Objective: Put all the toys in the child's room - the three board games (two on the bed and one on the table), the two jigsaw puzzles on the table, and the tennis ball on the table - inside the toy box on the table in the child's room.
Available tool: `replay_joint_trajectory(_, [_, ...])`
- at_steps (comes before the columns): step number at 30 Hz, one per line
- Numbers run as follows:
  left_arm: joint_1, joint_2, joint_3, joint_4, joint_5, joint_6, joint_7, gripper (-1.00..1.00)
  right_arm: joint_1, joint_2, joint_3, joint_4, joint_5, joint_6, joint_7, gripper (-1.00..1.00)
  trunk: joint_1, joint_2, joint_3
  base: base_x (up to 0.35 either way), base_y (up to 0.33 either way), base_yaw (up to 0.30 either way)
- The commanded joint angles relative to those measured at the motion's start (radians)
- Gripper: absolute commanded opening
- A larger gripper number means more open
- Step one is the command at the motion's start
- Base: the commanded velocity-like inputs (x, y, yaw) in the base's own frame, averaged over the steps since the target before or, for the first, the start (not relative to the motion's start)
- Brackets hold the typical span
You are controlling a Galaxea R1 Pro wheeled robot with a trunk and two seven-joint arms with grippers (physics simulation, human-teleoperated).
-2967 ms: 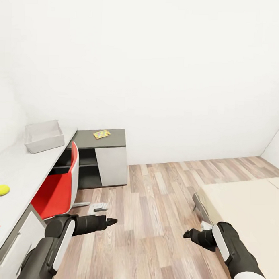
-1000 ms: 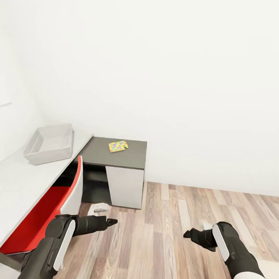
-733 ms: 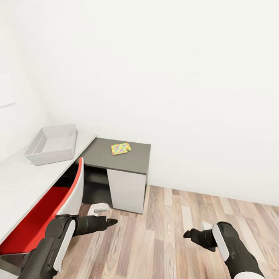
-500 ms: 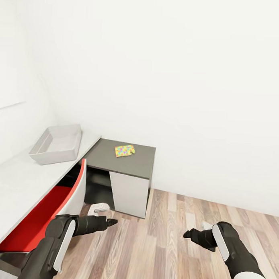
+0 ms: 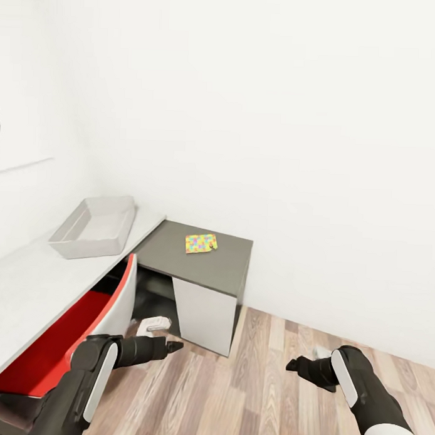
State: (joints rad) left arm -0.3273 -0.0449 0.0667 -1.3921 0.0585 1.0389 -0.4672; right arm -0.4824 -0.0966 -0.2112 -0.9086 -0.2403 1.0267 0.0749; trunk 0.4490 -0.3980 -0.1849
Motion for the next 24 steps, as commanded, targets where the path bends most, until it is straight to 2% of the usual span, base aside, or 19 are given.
replay_joint_trajectory(1, [-0.001, -0.001, 0.003, -0.001, 0.006, 0.008, 0.001, 1.0, -0.001, 0.0, -0.002, -0.001, 0.006, 0.004, 0.008, 1.0, 0.001, -0.002, -0.002, 0.25, -0.223, 0.036])
replay_joint_trajectory(9, [-0.001, -0.001, 0.002, -0.001, 0.006, 0.008, 0.001, 1.0, -0.001, 0.0, -0.001, 0.0, 0.006, 0.004, 0.008, 1.0, 0.001, -0.002, -0.002, 0.249, -0.223, 0.079])
replay_joint_trajectory(24, [-0.001, -0.001, 0.002, -0.001, 0.005, 0.008, 0.001, 1.0, -0.001, 0.0, 0.0, 0.0, 0.006, 0.003, 0.008, 1.0, 0.001, -0.002, -0.002, 0.247, -0.221, 0.272])
